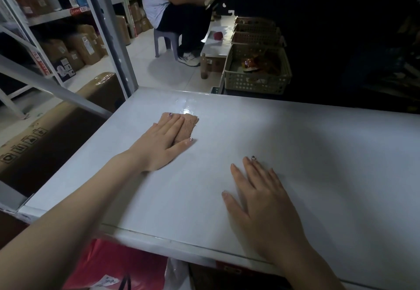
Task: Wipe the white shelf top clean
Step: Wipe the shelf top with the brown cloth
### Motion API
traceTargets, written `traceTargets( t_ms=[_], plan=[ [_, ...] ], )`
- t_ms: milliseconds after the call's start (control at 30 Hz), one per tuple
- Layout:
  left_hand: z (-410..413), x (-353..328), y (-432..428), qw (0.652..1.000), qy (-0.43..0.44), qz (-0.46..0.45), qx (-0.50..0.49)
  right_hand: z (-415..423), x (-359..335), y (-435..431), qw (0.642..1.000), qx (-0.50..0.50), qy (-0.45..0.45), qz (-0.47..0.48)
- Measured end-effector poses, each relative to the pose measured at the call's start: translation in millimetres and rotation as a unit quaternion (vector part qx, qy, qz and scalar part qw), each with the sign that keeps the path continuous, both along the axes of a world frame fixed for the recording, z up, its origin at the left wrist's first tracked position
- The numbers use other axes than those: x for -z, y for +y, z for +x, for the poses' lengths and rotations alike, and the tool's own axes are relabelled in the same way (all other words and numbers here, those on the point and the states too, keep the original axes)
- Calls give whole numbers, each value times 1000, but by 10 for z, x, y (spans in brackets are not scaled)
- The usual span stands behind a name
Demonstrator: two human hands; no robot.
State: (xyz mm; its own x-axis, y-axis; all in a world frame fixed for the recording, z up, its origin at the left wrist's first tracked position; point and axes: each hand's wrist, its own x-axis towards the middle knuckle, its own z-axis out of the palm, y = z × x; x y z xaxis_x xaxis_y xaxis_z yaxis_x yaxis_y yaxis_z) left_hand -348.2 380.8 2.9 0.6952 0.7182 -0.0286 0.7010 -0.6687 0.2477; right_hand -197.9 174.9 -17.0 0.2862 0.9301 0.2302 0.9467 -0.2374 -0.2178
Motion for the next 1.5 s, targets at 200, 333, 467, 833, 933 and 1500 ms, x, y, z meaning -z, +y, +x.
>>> traceTargets(
  t_ms=[200, 333, 467, 833, 933, 1500],
  plan=[
    [121, -52, 118, 1000, -1, 3, -1, 8, 14, 28, 1000, -5, -4, 9],
    [185, -66, 174, 1000, -2, 7, -3, 26, 39, 41, 1000, -5, -11, 19],
    [228, -62, 279, 1000, -8, 13, 2, 29, 56, 45, 999, -9, -13, 31],
    [462, -219, 364, 1000, -10, 2, -8, 4, 70, 42, 999, 4, 1, 46],
    [502, -186, 475, 1000, 5, -14, -24, 12, 72, 53, 998, 1, -4, 55],
    [688, -54, 873, 998, 2, -13, -66, 67, 167, 116, 995, -19, -21, 97]
  ],
)
